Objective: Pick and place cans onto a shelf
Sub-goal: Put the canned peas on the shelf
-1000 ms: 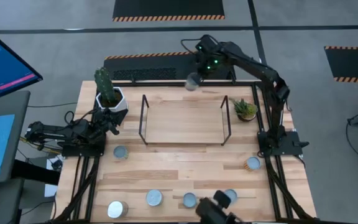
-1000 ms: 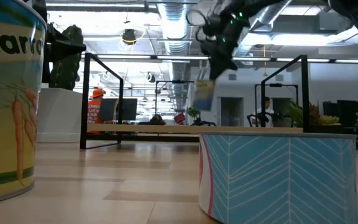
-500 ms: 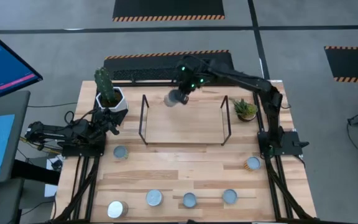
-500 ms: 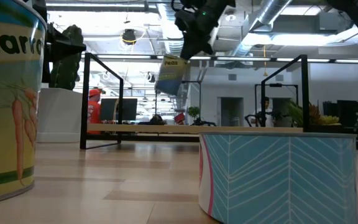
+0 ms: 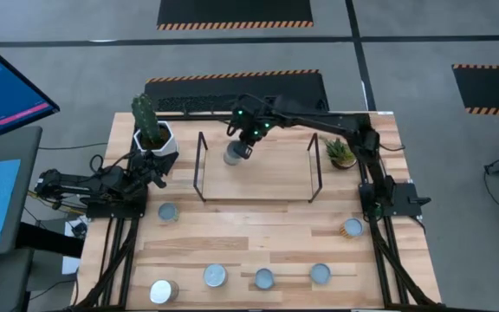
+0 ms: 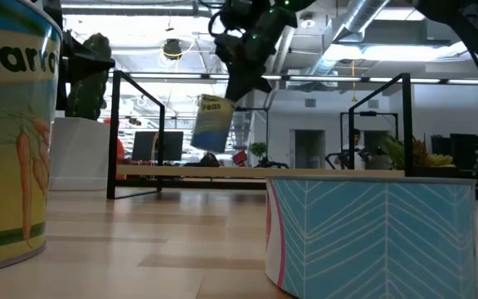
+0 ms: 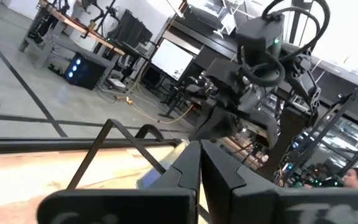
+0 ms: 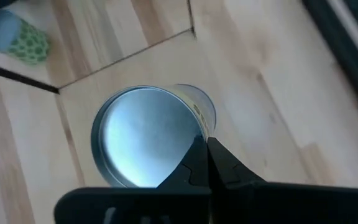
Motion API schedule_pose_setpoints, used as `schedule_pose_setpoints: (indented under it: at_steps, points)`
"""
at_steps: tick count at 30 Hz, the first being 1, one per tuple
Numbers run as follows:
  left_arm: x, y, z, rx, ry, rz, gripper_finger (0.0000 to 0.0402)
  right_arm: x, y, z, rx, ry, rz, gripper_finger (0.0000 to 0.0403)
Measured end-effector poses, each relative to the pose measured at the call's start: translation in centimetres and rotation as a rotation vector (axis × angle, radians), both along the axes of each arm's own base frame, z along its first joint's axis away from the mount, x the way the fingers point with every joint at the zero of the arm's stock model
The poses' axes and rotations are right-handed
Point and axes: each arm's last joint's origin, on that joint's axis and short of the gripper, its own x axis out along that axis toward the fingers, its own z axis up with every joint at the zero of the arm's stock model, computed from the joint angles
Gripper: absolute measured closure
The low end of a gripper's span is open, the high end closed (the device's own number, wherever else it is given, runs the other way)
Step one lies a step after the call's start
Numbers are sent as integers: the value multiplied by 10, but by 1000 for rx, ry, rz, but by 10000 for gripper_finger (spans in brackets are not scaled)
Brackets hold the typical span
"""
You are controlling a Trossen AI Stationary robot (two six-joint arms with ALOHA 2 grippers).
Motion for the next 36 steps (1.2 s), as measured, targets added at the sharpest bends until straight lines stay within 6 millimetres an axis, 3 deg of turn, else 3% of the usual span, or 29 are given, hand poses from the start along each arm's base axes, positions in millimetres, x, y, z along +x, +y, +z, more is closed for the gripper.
schedule_pose_setpoints:
  at_steps: [20, 36]
  points:
    - [0, 0, 0, -4, -2, -1, 402, -1, 17, -17, 53, 140, 41, 394]
    - [0, 0, -1, -3, 5, -1, 401, -2, 16, -9, 23, 111, 67, 289]
